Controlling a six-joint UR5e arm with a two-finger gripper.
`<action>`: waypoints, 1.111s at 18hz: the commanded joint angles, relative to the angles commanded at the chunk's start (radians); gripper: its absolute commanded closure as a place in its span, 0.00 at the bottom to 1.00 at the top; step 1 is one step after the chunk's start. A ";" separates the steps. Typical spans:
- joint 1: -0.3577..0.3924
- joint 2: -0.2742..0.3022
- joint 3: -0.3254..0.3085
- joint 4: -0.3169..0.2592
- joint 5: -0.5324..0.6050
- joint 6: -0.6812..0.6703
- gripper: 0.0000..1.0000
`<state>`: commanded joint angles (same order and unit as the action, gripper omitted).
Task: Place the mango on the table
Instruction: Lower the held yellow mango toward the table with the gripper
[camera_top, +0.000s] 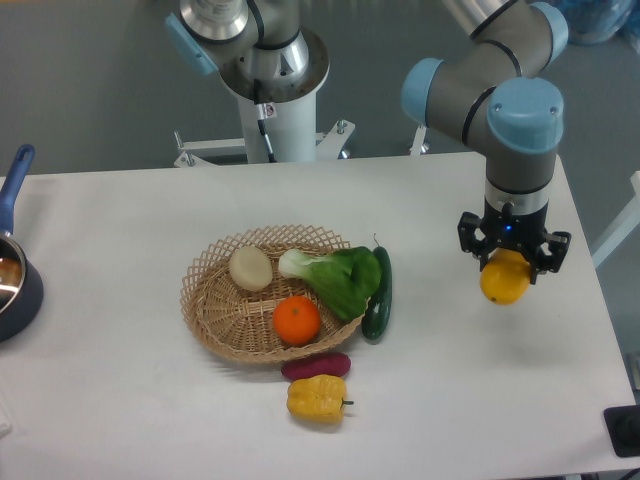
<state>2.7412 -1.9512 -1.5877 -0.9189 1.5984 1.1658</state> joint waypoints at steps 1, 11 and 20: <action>0.000 -0.003 0.003 0.002 0.002 -0.006 0.40; -0.022 -0.048 -0.017 0.018 0.012 -0.095 0.41; 0.009 -0.022 -0.209 0.133 0.061 0.178 0.40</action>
<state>2.7504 -1.9727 -1.7962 -0.7854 1.6598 1.3434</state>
